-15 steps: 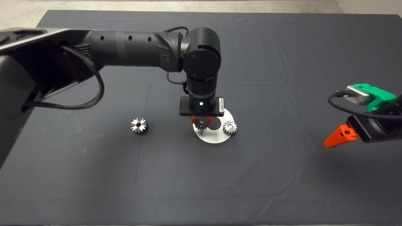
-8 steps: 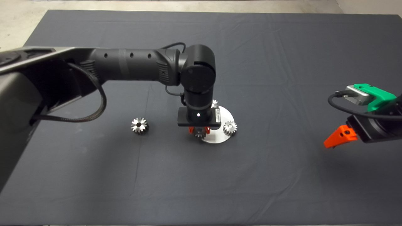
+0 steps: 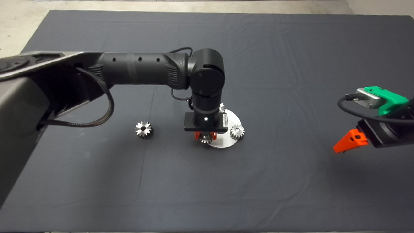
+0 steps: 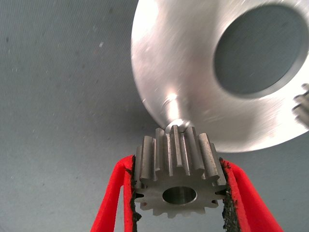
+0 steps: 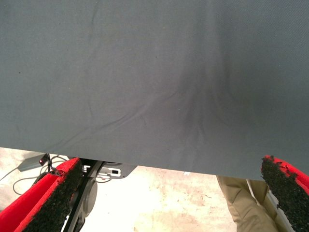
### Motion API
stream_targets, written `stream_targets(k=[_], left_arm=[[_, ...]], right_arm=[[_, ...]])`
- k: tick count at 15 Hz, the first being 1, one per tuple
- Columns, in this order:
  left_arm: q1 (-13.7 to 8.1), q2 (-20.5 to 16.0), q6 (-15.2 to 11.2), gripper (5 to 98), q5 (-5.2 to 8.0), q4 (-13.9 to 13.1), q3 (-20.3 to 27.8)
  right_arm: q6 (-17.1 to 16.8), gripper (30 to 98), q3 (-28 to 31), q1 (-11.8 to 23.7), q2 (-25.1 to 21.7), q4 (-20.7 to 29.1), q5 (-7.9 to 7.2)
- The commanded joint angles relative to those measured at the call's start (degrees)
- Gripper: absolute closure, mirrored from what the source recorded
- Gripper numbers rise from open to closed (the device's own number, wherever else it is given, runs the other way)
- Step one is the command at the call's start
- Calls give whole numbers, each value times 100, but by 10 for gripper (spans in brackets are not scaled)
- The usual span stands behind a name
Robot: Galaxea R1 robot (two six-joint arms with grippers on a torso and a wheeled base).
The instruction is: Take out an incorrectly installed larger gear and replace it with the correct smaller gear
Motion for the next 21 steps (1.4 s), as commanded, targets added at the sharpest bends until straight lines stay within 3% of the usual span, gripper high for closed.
stream_targets(k=[1,14,21], left_arm=[[-209,40,77,743,239,68,-69],[-218,7,132,746,239,103,-77],[-200,40,446,762,239,138,-411]], right_arm=[[-9,308,42,100,25,178,-545],[-9,308,48,112,34,204,-552],[35,308,174,103,42,196,-545]])
